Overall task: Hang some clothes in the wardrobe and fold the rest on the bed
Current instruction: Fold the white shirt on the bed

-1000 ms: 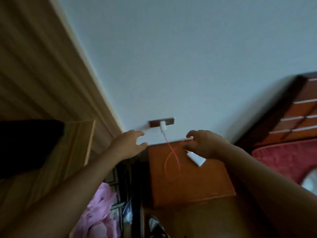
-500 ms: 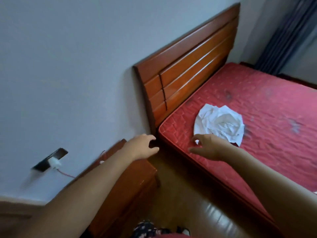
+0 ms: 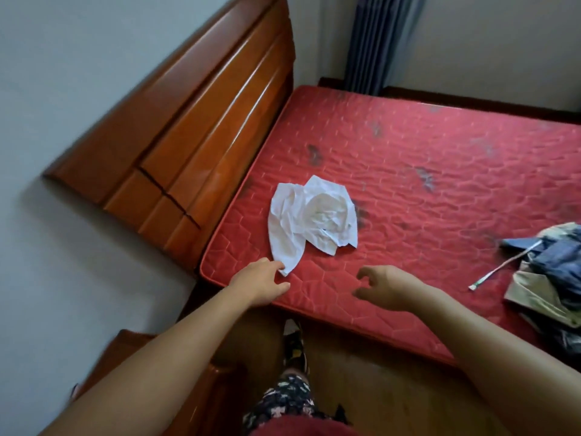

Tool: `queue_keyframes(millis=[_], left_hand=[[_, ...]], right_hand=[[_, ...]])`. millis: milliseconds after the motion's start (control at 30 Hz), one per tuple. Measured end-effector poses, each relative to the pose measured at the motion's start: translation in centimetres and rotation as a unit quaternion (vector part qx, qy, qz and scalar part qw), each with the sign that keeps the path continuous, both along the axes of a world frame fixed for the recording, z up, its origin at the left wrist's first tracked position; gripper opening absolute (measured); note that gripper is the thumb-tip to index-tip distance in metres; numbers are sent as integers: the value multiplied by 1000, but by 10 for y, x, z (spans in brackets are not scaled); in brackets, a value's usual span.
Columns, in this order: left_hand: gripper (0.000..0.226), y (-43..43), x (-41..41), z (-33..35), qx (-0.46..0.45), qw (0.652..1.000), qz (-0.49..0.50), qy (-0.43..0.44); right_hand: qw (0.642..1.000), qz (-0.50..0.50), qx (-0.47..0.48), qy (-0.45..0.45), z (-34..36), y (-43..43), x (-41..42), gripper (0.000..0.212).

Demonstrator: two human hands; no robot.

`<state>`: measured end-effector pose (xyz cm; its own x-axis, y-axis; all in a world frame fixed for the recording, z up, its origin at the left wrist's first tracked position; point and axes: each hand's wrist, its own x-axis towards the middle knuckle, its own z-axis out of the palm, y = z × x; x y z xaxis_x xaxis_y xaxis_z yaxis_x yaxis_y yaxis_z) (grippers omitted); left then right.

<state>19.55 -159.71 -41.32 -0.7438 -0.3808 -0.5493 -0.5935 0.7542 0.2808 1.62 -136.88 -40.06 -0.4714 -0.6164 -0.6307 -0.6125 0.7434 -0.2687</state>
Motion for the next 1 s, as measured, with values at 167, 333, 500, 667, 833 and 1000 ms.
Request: queue_keyframes(millis=[167,333,500,667,833,1000], left_hand=[[59,-52,-88,-47,26,998,-31,-39],[55,-106,-160,-90,32,996,-43,-65],[55,-144,-238,-158,34,995,-50,-77],[52,-171,-309,-262,3,996,-50,-70],[52,-184,-367,-362,-41,999,-27,-21],[79,-192,-409,-424,-90,995,-24,35]], right_hand=[[997,-50,52,-13,-44,-34,-75,52],[994,-76,72,-26,-96,-75,-134,46],[992,-101,67,-37,-168,-109,-195,42],[991,-126,39,-29,-277,-145,-264,39],[985,-170,-19,-29,-385,-184,-314,52],[945,-292,-145,2,-462,-220,-334,81]])
